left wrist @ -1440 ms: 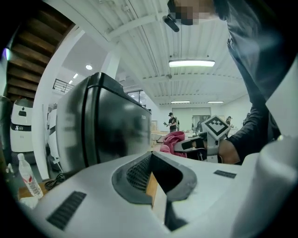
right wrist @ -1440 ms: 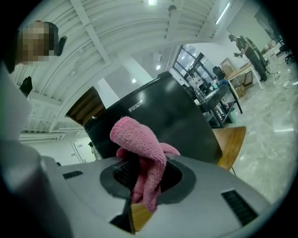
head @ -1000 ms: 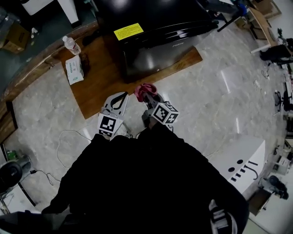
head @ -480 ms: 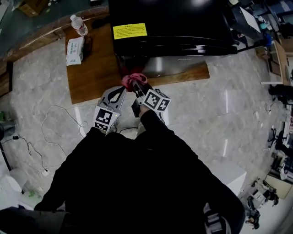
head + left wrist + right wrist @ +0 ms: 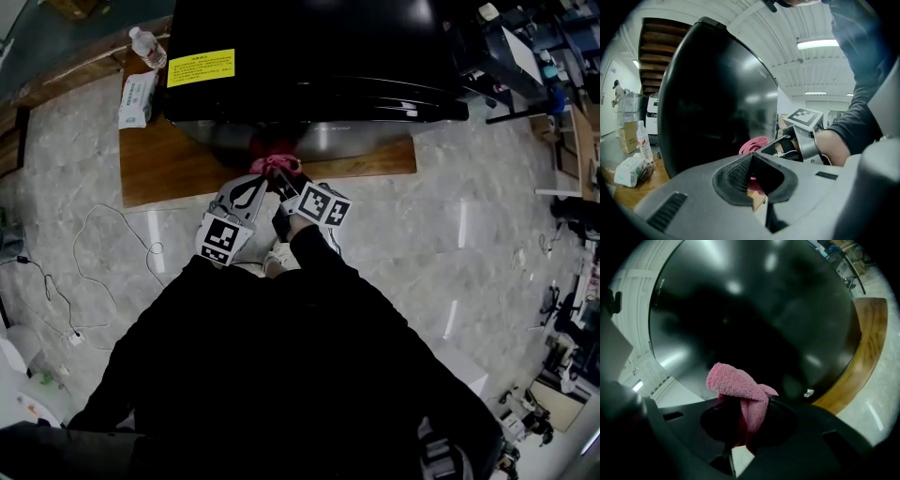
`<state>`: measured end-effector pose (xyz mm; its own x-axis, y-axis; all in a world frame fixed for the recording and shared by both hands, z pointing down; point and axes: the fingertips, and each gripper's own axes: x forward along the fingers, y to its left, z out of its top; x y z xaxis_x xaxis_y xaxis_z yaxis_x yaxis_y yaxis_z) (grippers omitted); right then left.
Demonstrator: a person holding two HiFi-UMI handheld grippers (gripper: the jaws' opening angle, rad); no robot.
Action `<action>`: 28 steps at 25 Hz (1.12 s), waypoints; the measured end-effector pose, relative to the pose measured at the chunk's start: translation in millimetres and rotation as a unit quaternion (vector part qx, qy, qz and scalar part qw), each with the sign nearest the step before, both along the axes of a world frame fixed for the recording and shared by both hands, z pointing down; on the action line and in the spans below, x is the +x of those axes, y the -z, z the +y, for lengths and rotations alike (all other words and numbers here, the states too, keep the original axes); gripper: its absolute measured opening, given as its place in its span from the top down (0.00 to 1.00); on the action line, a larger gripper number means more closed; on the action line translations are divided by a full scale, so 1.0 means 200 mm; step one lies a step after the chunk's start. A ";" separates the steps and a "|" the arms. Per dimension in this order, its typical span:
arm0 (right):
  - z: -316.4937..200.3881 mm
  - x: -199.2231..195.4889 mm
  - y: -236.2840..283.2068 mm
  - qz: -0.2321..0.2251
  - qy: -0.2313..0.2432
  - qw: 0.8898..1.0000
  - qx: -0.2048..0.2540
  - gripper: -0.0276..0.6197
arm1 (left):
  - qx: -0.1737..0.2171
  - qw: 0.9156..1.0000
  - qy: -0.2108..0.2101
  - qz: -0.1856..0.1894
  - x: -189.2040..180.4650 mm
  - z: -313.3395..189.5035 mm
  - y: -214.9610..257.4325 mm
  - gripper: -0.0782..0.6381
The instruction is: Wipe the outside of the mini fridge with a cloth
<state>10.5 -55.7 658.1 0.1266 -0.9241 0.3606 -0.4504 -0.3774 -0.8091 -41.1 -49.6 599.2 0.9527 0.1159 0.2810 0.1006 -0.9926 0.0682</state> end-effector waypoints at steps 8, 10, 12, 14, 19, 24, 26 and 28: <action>0.35 0.35 -0.09 0.005 -0.048 0.998 -0.030 0.82 | -0.002 1.000 -0.012 -0.001 0.27 0.21 -0.04 0.89; 0.45 0.46 -0.12 0.006 -0.070 0.997 -0.038 0.82 | 0.000 1.000 -0.025 0.000 0.36 0.28 -0.05 0.89; 0.55 0.58 -0.14 0.005 -0.095 0.994 -0.045 0.82 | 0.005 0.999 -0.042 0.003 0.44 0.35 -0.04 0.89; 0.65 0.70 -0.16 0.008 -0.118 0.992 -0.053 0.82 | 0.009 0.998 -0.055 0.006 0.50 0.41 -0.03 0.89; 0.88 0.96 -0.21 0.014 -0.156 0.985 -0.078 0.83 | 0.001 0.998 -0.067 0.003 0.56 0.56 -0.04 0.89; 0.97 1.04 -0.21 0.031 -0.158 0.983 -0.088 0.83 | -0.012 0.997 -0.072 0.001 0.53 0.59 -0.02 0.89; 0.99 1.01 -0.14 0.061 -0.138 0.984 -0.095 0.83 | -0.020 0.997 -0.073 0.001 0.49 0.59 0.00 0.89; 0.97 0.91 -0.01 0.131 -0.076 0.983 -0.107 0.83 | -0.028 0.997 -0.078 0.002 0.44 0.59 0.03 0.89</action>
